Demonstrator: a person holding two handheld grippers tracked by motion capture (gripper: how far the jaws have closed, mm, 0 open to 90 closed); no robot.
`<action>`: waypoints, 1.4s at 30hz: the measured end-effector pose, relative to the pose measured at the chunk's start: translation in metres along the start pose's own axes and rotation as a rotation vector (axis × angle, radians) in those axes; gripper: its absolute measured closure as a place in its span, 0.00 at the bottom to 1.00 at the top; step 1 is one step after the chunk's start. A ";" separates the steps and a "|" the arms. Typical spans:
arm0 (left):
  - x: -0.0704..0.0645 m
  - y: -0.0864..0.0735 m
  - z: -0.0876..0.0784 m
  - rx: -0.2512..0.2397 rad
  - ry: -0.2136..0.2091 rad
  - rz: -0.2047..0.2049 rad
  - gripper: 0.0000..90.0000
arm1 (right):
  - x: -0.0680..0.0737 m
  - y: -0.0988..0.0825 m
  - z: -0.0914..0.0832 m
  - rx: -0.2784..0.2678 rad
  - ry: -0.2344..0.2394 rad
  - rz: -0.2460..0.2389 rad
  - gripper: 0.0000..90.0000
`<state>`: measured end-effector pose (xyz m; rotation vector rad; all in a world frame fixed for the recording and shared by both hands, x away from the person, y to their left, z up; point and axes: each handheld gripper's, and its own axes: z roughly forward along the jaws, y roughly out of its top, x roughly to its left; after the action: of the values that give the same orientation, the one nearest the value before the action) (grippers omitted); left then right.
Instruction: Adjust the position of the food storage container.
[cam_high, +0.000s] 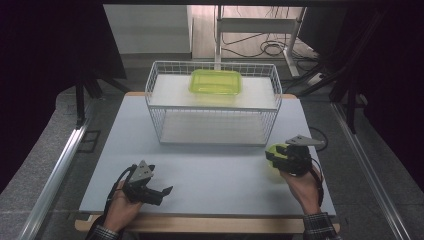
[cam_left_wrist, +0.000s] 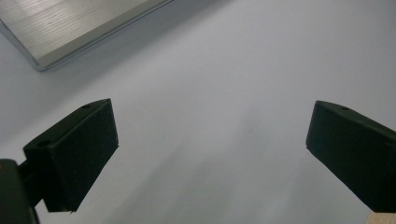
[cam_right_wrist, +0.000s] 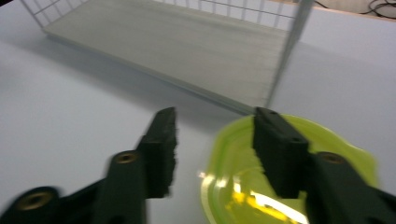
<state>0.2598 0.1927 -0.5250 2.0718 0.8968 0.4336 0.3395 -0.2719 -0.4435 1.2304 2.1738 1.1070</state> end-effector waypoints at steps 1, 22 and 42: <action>0.000 0.000 0.000 0.001 0.000 0.000 0.02 | -0.005 -0.001 -0.001 0.003 -0.010 0.003 0.69; -0.001 0.000 0.003 0.028 0.006 0.020 0.02 | -0.078 -0.028 -0.005 0.075 -0.227 0.137 0.99; -0.001 -0.001 0.003 0.039 0.012 0.025 0.02 | -0.056 -0.031 0.011 0.132 -0.118 0.144 0.99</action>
<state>0.2604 0.1902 -0.5274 2.1196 0.8933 0.4452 0.3601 -0.3236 -0.4771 1.4918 2.1253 0.9317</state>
